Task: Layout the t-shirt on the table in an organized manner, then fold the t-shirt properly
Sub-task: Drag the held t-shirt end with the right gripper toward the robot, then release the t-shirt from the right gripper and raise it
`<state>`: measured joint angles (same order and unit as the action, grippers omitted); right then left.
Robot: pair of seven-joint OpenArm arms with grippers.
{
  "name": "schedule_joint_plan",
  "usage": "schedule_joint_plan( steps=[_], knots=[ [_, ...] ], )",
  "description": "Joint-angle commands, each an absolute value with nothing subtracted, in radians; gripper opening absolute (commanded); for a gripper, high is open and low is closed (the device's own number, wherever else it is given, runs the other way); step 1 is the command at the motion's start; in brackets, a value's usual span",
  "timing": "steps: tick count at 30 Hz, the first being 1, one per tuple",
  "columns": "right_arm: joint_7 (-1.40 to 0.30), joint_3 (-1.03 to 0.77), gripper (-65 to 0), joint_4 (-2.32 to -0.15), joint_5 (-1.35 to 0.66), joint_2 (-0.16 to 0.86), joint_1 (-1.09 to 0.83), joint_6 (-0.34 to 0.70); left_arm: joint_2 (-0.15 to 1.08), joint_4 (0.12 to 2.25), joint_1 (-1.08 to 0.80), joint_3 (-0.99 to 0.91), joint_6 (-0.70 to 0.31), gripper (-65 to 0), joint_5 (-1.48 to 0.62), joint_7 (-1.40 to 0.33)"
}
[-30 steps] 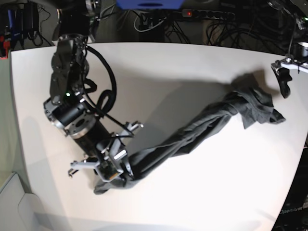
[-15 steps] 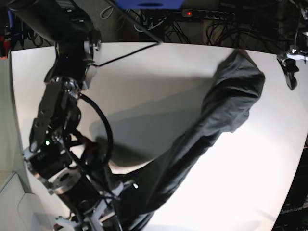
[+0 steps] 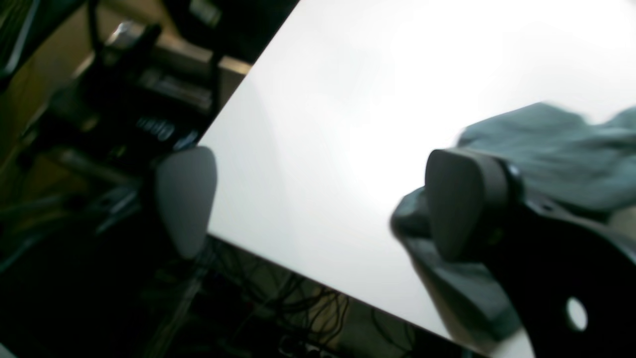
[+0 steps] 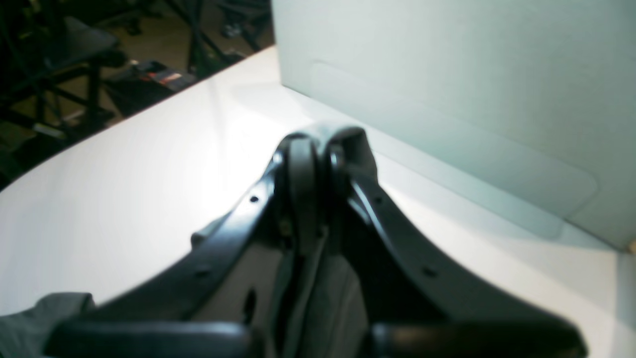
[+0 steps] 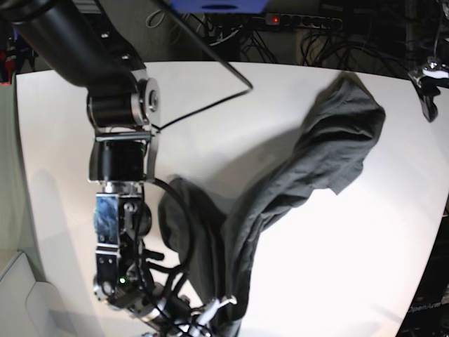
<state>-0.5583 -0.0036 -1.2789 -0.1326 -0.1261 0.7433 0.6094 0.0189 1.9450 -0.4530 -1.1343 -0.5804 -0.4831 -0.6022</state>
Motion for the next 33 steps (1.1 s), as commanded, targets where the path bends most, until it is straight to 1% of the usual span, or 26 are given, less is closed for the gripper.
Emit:
schedule_joint_plan(
  steps=[1,3,5,6,10,11,12,15,18,22,24,26,33],
  knots=[
    [-0.507,-0.005,-65.0,-1.28,-0.154,-0.137,0.796,0.611,0.031,1.962,-0.464,-1.141,-0.576,0.0,-0.49,-0.582],
    [-0.487,-0.005,-65.0,-1.241,-0.154,-0.153,0.808,0.611,0.031,1.962,-0.464,-1.141,-0.576,0.0,-0.49,-0.582],
    [-0.484,0.007,-61.0,-1.171,-0.154,-0.156,0.831,0.611,0.03,1.962,-0.464,-1.136,-0.576,0.0,-0.49,-0.582],
    [-0.486,0.022,-56.9,-1.125,-0.153,-0.156,0.84,0.611,0.03,1.962,-0.464,-1.135,-0.576,0.0,-0.49,-0.582],
    [-0.492,0.058,-35.2,-0.981,-0.153,-0.15,0.857,0.611,0.027,1.962,-0.46,-1.133,-0.576,0.0,-0.49,-0.582],
    [-0.492,0.058,-31.4,-0.963,-0.153,-0.15,0.855,0.611,0.025,1.962,-0.456,-1.133,-0.576,0.0,-0.49,-0.582],
    [-0.492,0.058,-29.3,-0.949,-0.151,-0.148,0.852,0.611,0.025,1.96,-0.456,-1.132,-0.576,0.0,-0.49,-0.584],
    [-0.484,0.051,-30.7,-0.963,-0.153,-0.125,0.809,0.611,0.022,1.956,-0.461,-1.087,-0.576,0.0,-0.483,-0.584],
    [-0.483,0.05,-31.5,-1.023,-0.153,-0.119,0.762,0.611,0.018,1.954,-0.464,-1.035,-0.576,0.0,-0.483,-0.584],
    [-0.49,0.05,-31.5,-1.19,-0.153,-0.079,0.627,0.611,-0.027,1.952,-0.47,-0.952,-0.576,0.0,-0.481,-0.584],
    [-0.49,0.05,-31.5,-1.262,-0.151,-0.071,0.561,0.611,-0.038,1.952,-0.476,-0.915,-0.576,0.0,-0.481,-0.584],
    [-0.49,0.05,-31.5,-1.326,-0.151,-0.039,0.492,0.611,-0.041,1.946,-0.476,-0.877,-0.575,0.0,-0.481,-0.584],
    [-0.49,0.05,-31.5,-1.469,-0.151,0.038,0.289,0.611,-0.047,1.794,-0.463,-0.806,-0.573,0.0,-0.481,-0.584]
  ],
)
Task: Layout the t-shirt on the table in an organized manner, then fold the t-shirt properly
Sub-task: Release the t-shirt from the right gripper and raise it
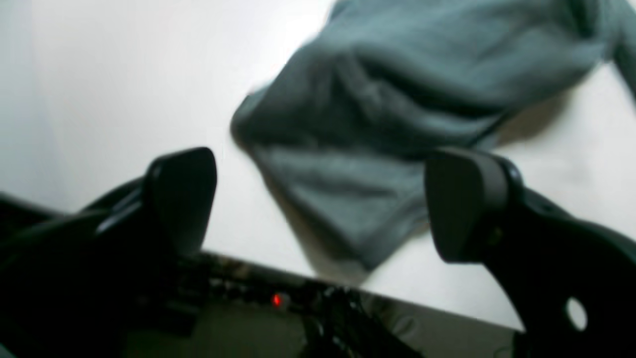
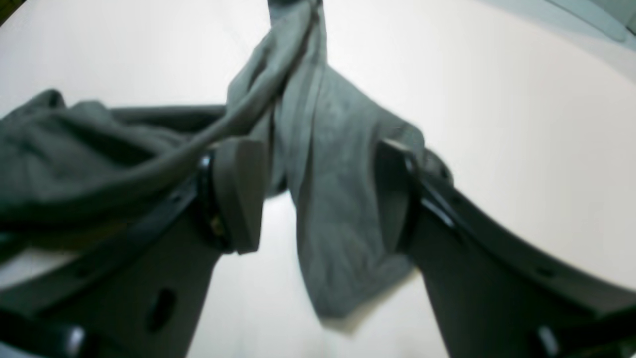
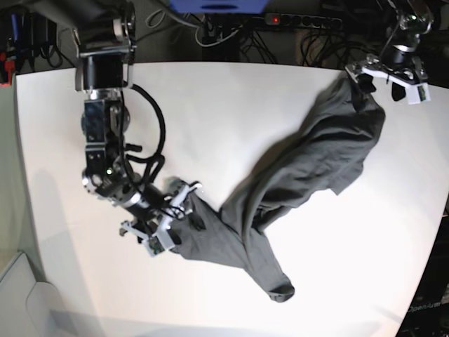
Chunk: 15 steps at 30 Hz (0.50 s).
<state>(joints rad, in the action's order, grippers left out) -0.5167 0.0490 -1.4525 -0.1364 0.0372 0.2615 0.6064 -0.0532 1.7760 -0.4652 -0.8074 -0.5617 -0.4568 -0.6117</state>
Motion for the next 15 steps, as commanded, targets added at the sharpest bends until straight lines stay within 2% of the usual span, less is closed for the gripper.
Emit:
schedule_joint_plan(
  steps=[1,6,15],
  knots=[
    [-0.49,0.05,-31.5,-1.48,-0.151,0.047,0.269,0.611,-0.048,1.781,-0.463,-0.797,-0.573,0.0,-0.481,-0.584],
    [-0.49,0.048,-31.5,-1.489,-0.151,0.081,0.217,0.611,-0.05,1.748,-0.47,-0.754,-0.573,0.0,-0.481,-0.584],
    [-0.49,0.048,-31.5,-1.489,-0.151,0.084,0.199,0.611,-0.061,1.741,-0.51,-0.702,-0.567,0.0,-0.481,-0.584]
  ],
)
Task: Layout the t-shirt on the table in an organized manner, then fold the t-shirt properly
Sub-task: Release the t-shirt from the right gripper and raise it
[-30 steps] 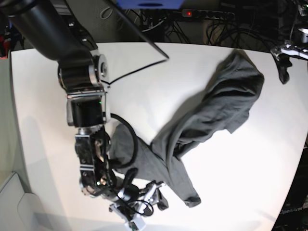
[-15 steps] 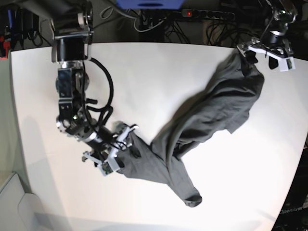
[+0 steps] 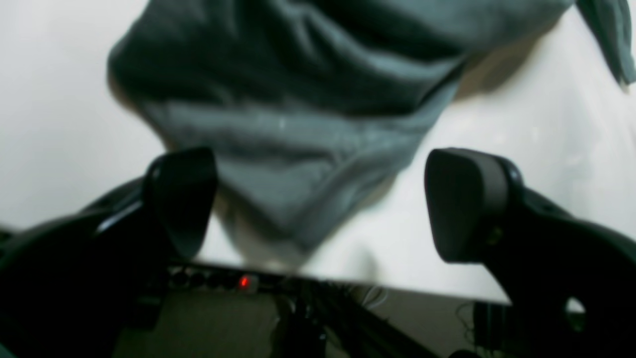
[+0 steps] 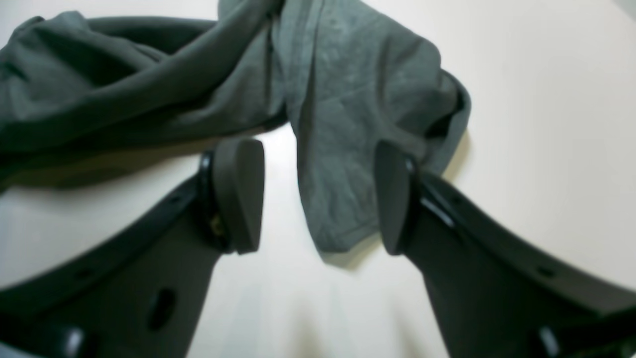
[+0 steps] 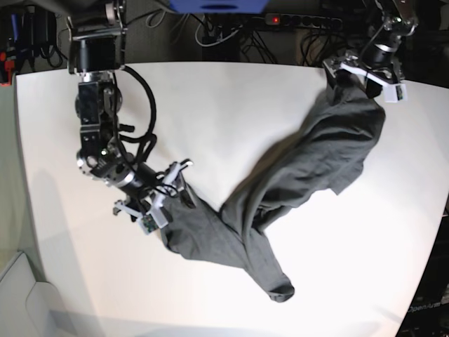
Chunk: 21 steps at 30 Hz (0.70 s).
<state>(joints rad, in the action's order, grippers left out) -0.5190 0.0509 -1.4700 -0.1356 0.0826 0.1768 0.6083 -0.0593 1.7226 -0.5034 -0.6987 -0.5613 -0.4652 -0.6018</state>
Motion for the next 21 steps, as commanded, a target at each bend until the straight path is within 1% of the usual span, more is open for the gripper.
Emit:
schedule_joint_plan(
  steps=[1,9,15,21],
  knots=[
    [-0.49,0.048,-31.5,-1.489,-0.151,0.084,0.199,0.611,-0.065,1.738,-0.516,-0.702,-0.567,0.0,-0.481,-0.584],
    [-0.492,0.048,-31.6,-1.488,-0.151,0.079,0.197,0.611,-0.067,1.73,-0.547,-0.7,-0.567,0.0,-0.481,-0.584],
    [-0.492,0.048,-31.6,-1.488,-0.151,0.079,0.165,0.611,-0.067,1.672,-0.515,-0.7,-0.568,0.0,-0.487,-0.584],
    [-0.492,0.048,-31.6,-1.489,-0.151,0.082,0.128,0.611,-0.079,1.669,-0.501,-0.665,-0.568,0.0,-0.484,-0.584]
  ],
)
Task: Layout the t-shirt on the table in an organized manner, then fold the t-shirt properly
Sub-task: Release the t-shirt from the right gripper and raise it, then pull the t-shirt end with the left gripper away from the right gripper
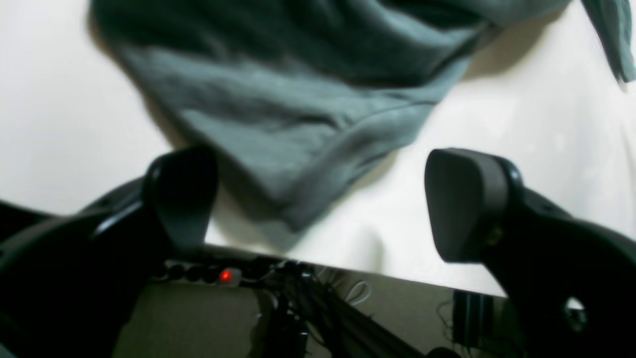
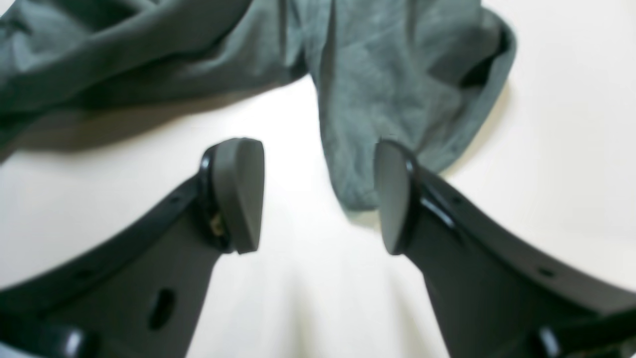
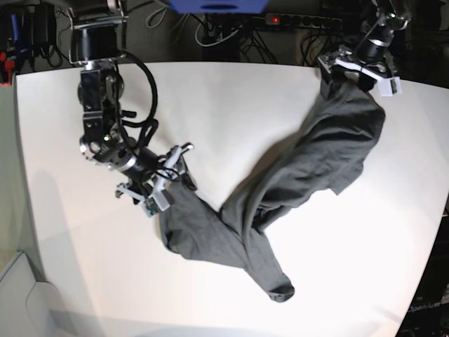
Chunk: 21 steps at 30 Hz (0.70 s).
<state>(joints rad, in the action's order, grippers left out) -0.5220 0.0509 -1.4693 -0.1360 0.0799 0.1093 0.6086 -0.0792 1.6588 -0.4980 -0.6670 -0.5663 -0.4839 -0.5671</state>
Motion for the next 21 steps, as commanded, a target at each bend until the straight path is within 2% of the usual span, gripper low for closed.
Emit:
schedule_joint_plan(
  steps=[1,12,13,16,19,21],
  knots=[
    [-0.492,0.048,-31.6,-1.489,-0.151,0.082,0.122,0.611,-0.079,1.669,-0.496,-0.665,-0.568,0.0,-0.486,-0.584],
    [-0.492,0.048,-31.6,-1.5,-0.151,0.085,0.062,0.611,-0.094,1.67,-0.456,-0.638,-0.573,0.0,-0.492,-0.584],
    [-0.492,0.048,-31.6,-1.509,-0.151,0.087,0.058,0.611,-0.094,1.673,-0.449,-0.638,-0.575,-2.6,-0.492,-0.584],
    [-0.492,0.048,-31.6,-1.52,-0.15,0.087,0.045,0.611,-0.094,1.676,-0.437,-0.639,-0.575,-32.1,-0.493,-0.584],
    [-0.492,0.048,-31.6,-1.527,-0.148,0.097,0.038,0.611,-0.104,1.696,-0.42,-0.645,-0.565,-64.9,-0.536,-0.585],
    [-0.492,0.048,-31.6,-1.526,-0.148,0.101,0.038,0.611,-0.093,1.733,-0.418,-0.636,-0.565,-63.8,-0.579,-0.624]
  ],
)
